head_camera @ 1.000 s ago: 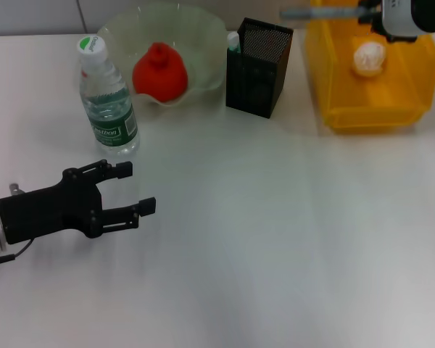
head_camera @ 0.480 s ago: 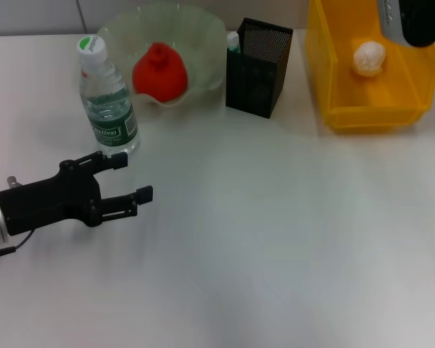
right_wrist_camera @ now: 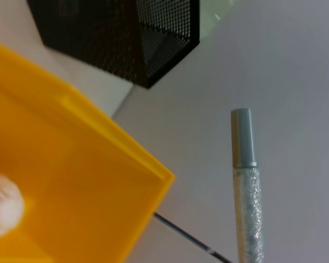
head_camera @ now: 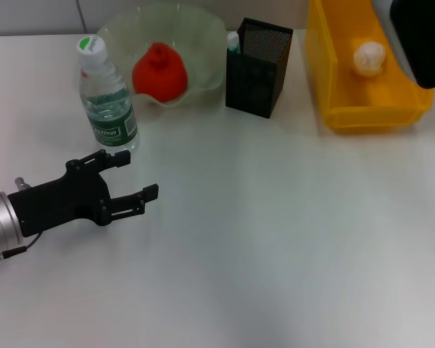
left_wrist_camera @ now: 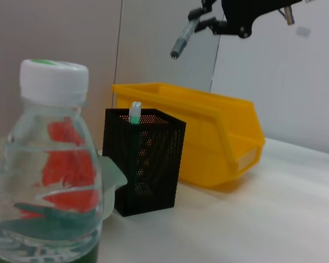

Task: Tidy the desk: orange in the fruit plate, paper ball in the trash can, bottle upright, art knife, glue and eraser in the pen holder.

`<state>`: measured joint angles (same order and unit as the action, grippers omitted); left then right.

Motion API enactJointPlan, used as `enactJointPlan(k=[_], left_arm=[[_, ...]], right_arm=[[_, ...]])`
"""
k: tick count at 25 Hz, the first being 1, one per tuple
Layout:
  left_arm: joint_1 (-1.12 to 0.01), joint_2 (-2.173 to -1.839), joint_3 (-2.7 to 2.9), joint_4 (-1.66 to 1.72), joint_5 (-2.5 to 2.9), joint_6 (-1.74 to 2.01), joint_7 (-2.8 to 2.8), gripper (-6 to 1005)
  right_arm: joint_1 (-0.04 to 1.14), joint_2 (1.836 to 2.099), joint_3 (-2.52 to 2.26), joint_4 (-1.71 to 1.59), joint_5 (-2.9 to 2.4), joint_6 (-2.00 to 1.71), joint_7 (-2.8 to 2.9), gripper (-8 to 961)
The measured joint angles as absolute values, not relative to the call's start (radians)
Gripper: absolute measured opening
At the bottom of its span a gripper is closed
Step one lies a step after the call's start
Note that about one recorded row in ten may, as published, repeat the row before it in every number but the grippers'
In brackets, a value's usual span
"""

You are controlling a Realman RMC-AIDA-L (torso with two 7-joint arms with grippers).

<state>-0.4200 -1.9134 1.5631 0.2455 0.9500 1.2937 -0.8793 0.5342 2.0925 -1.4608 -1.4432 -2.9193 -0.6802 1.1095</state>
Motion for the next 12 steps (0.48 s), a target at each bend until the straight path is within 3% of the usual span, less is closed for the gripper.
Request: enactJointPlan(k=[12], left_arm=[[-0.403, -1.947, 1.540, 0.245, 0.953, 1.254, -0.819, 860]], right_arm=[[0.494, 2.092, -1.653, -1.248, -2.918, -0.193, 0.788, 138]])
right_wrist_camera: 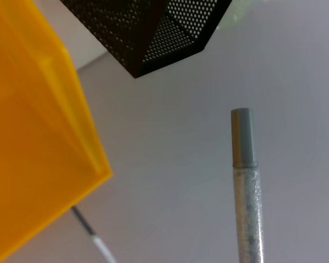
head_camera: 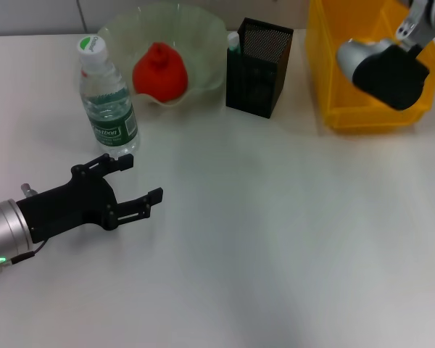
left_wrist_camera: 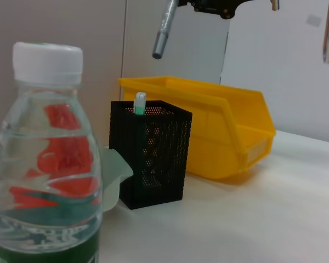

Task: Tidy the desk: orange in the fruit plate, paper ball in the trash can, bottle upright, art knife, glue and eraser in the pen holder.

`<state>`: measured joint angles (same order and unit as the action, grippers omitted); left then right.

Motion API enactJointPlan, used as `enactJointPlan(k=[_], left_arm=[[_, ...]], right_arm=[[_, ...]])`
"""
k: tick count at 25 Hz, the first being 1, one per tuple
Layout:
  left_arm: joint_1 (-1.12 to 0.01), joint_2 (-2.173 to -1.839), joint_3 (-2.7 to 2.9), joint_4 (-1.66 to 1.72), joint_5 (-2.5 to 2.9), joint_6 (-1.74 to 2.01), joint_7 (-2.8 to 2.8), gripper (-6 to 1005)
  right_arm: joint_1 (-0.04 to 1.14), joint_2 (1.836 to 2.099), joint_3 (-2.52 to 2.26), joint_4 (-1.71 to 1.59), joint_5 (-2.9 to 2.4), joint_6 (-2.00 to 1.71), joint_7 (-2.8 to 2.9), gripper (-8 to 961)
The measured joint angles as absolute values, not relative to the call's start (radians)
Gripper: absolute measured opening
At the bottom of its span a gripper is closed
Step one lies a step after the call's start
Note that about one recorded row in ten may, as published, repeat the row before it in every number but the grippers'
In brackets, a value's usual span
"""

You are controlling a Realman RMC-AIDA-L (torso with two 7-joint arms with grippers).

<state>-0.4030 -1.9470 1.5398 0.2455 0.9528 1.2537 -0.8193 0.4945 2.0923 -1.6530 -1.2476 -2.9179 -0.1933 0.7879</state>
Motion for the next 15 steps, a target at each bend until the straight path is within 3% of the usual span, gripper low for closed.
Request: enactJointPlan(k=[15], left_arm=[[-0.371, -1.985, 1.519, 0.248, 0.952, 1.238, -0.735, 859]], right_arm=[[0.451, 2.090, -1.838, -0.995, -2.918, 0.234, 0.558, 165]])
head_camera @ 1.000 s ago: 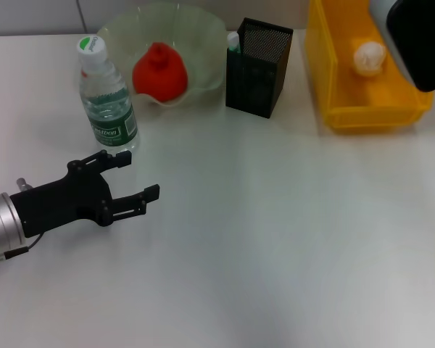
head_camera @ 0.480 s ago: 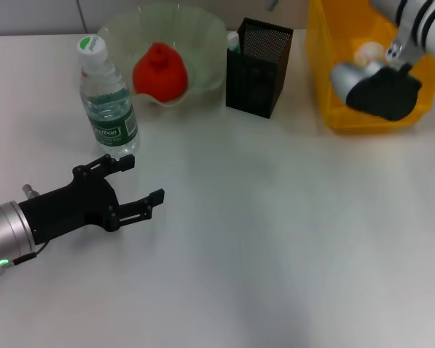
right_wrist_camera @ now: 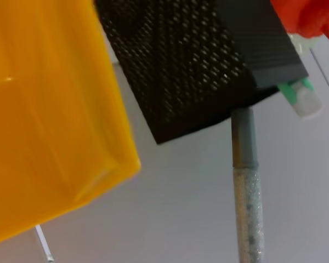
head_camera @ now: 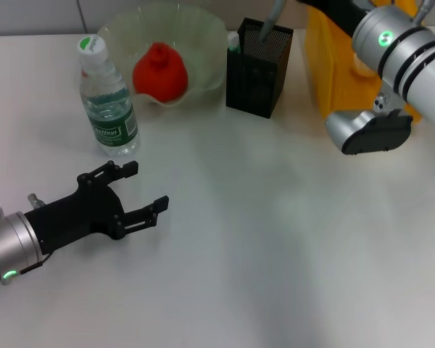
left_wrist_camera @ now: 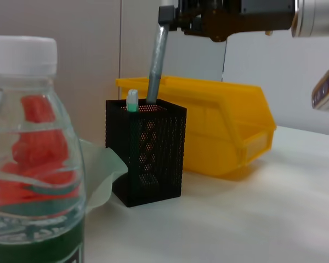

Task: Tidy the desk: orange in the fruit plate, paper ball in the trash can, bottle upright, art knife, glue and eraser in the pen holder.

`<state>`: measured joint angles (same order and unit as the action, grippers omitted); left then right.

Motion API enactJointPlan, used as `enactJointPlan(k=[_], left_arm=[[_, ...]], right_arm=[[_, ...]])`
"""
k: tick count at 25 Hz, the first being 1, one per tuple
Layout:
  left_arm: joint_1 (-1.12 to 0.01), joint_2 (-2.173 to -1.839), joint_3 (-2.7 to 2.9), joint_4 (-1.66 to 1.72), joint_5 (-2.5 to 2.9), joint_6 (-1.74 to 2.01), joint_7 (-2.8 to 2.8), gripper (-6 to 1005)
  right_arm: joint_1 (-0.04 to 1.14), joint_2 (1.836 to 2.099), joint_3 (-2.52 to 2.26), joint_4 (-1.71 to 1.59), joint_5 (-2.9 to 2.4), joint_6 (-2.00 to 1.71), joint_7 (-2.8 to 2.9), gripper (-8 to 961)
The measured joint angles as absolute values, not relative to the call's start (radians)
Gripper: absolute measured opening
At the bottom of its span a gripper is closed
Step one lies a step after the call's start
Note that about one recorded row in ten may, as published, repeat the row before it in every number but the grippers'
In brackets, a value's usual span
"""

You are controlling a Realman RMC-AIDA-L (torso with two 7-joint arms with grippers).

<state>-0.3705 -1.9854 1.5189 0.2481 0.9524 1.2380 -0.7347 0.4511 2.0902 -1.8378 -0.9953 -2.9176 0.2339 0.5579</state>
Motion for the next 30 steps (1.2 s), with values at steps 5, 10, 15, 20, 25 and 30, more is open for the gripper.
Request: enactJointPlan(k=[5, 10, 15, 20, 25, 30], left_arm=[[-0.365, -1.991, 1.519, 0.249, 0.954, 1.238, -0.735, 859], [-0.361, -1.992, 1.519, 0.249, 0.954, 1.243, -0.735, 859], [-0.360, -1.991, 1.519, 0.250, 0.953, 1.245, -0.735, 860], [-0.358, -1.991, 1.519, 0.257, 0.954, 1.245, -0.735, 860], [-0.358, -1.990, 1.519, 0.259, 0.954, 1.246, -0.735, 860], [-0.362, -1.990, 1.519, 0.259, 0.954, 1.247, -0.735, 859]], right_arm=[[0.459, 2.092, -1.845, -0.935, -2.918, 0.284, 0.542, 198], [0.463, 2.092, -1.852, -0.915, -2.913, 0.310, 0.540, 232], [0.487, 2.092, -1.855, -0.875, -2.896, 0.341, 0.547, 265], [0.508, 2.092, -1.890, -0.852, -2.805, 0.378, 0.545, 298], [0.509, 2.092, -1.902, -0.840, -2.781, 0.435, 0.573, 457], [0.503, 2.092, -1.910, -0.838, -2.777, 0.595, 0.759, 599]])
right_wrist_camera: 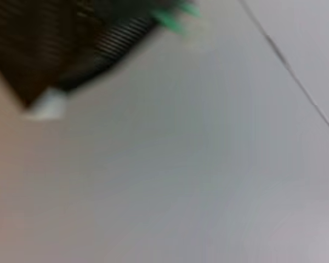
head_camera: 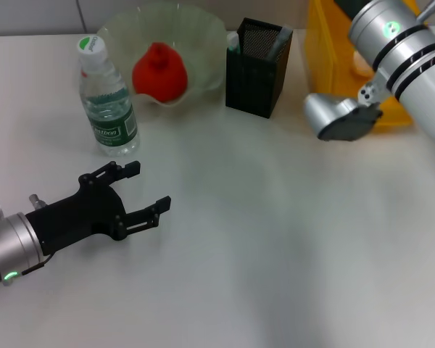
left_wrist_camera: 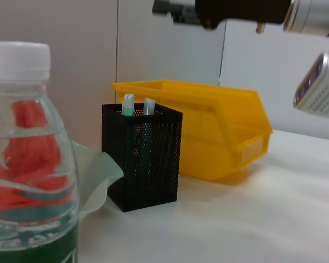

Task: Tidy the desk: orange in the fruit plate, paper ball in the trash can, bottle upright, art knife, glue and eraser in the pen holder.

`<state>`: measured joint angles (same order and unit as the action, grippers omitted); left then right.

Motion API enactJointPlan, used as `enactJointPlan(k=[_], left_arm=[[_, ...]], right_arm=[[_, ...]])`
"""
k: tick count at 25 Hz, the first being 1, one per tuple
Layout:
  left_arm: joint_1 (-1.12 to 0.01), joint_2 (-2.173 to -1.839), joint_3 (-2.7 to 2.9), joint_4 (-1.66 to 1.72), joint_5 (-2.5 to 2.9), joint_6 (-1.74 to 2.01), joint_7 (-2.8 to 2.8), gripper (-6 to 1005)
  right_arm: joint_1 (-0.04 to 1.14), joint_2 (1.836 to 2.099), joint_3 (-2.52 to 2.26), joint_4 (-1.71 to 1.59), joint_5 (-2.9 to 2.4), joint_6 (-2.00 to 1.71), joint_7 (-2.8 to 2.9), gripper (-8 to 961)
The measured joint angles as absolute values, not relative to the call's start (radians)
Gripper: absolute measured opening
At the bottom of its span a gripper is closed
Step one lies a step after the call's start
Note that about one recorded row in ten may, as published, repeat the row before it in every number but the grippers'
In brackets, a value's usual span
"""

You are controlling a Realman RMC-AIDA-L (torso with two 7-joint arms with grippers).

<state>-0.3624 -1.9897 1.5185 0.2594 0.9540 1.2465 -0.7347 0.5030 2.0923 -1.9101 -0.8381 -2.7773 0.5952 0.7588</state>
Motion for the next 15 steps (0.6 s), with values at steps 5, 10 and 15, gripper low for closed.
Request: enactJointPlan(k=[5, 10, 15], left_arm=[[-0.360, -1.993, 1.519, 0.260, 0.949, 1.250, -0.735, 859], [-0.360, -1.995, 1.519, 0.261, 0.947, 1.266, -0.736, 859], [-0.366, -1.996, 1.518, 0.261, 0.946, 1.312, -0.746, 859]], right_arm=[[0.491, 2.092, -1.938, -0.881, -2.683, 0.784, 1.077, 651], [0.481, 2.092, -1.958, -0.921, -2.514, 0.879, 1.491, 651], [0.480, 2.092, -1.960, -0.914, -2.414, 0.882, 1.936, 651]])
